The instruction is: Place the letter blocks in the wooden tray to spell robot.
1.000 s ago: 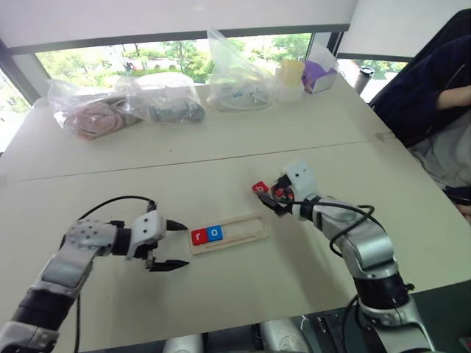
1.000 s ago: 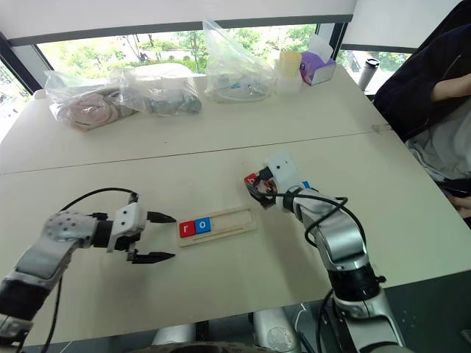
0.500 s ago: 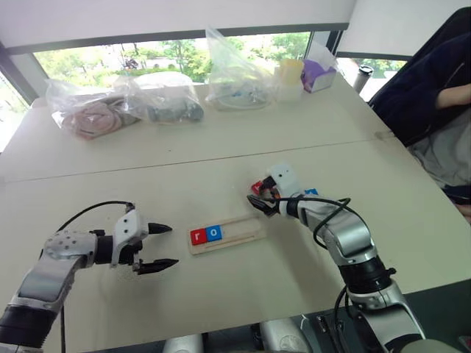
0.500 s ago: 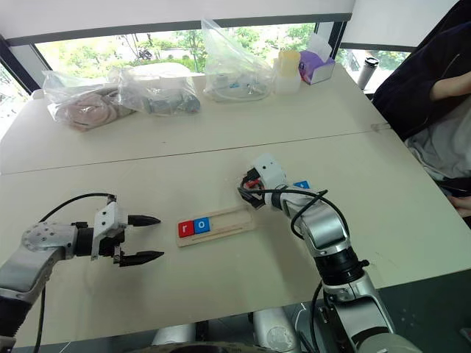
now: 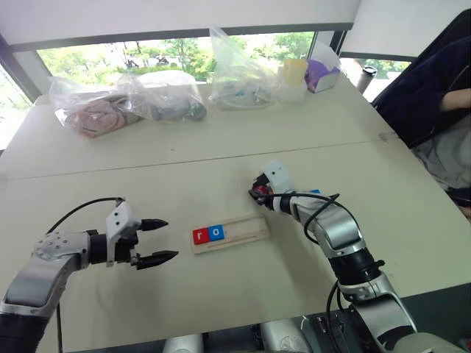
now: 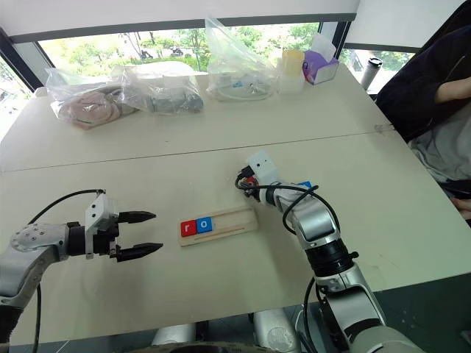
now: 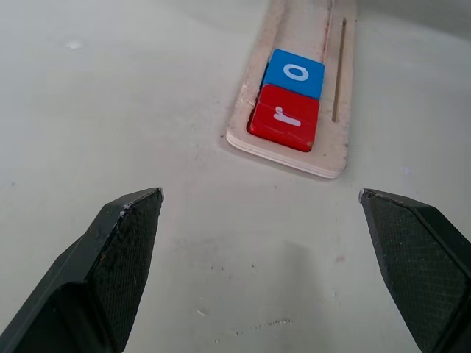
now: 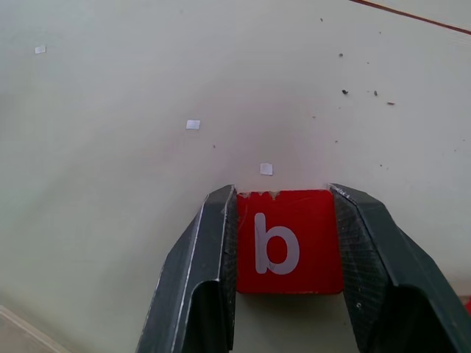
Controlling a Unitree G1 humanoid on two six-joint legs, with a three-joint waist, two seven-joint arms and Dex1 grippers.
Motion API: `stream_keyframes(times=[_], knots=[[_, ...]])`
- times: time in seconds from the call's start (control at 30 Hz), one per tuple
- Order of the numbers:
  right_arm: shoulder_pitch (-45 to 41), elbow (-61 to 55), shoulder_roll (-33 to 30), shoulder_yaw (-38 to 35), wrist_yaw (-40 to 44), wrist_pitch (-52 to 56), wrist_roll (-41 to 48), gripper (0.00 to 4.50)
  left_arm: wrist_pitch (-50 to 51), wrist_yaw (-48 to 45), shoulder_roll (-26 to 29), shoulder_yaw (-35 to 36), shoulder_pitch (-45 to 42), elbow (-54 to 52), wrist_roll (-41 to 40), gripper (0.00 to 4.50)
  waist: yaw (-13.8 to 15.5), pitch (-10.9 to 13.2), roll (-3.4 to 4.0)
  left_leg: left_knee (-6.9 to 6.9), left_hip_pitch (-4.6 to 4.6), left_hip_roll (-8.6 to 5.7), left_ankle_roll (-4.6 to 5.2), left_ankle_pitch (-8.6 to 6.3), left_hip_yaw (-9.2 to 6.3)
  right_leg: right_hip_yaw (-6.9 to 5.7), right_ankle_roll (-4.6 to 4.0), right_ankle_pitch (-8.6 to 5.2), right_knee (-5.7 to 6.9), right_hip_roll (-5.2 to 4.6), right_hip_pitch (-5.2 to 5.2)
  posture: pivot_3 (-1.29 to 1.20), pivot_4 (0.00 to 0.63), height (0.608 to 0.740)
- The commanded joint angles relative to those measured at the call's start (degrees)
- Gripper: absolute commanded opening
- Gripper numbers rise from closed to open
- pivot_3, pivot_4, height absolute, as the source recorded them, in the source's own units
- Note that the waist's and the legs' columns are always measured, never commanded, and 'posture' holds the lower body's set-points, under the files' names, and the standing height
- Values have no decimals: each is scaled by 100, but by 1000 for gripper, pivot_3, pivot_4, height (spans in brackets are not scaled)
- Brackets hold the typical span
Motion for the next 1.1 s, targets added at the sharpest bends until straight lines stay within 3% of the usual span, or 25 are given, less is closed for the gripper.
stream_keyframes(times=[0.03, 0.3, 0.5, 0.6, 0.77, 1.07, 1.1], knots=[[81, -220, -45, 32, 0, 171, -45, 1220, -16, 78, -50, 69, -124, -108, -48, 4500, 3, 0, 0, 0, -1, 0, 0, 0, -1, 0, 0, 0, 0, 0, 0, 0, 150, 740], [32, -1524, -325, -501, -16, 1026, 217, 1220, 126, 131, -151, -95, -347, -131, -34, 4500, 4, 8, 4, 0, -11, -4, 0, 0, 0, 1, 1, 0, -1, -2, -9, 0, 150, 740], [866, -3332, -760, -1265, 46, 2555, 705, 1220, 230, 64, -155, -168, -393, -206, -79, 4500, 122, 7, 3, 1, -49, -6, 0, 0, -8, -3, 16, 4, -2, -2, -40, 0, 150, 740], [1329, -3906, -676, -1599, -81, 3160, 796, 1220, 250, -42, -110, -168, -450, -220, -139, 4500, 143, 7, 3, 7, -79, -16, -1, 1, -9, -3, 15, 5, 4, 1, -71, 0, 150, 740], [1912, -4045, -250, -1833, -534, 3354, 669, 1220, 282, -182, -71, -126, -571, -280, -217, 4500, 136, 7, 3, 20, -81, -23, -2, 1, -5, 0, 2, 0, 4, 0, -69, 0, 150, 740], [1981, -3758, 309, -1884, -952, 3262, 665, 1220, 381, -146, -80, -141, -770, -307, -199, 4500, 131, 5, 0, 25, -81, -35, -5, 3, -3, 2, 3, 3, 2, -8, -65, 0, 150, 740], [1954, -3769, 257, -1859, -898, 3198, 706, 1720, 397, -136, -85, -141, -779, -318, -199, 4500, 132, 5, 0, 25, -81, -35, -5, 3, -3, 2, 3, 3, 2, -8, -65, 0, 150, 740]])
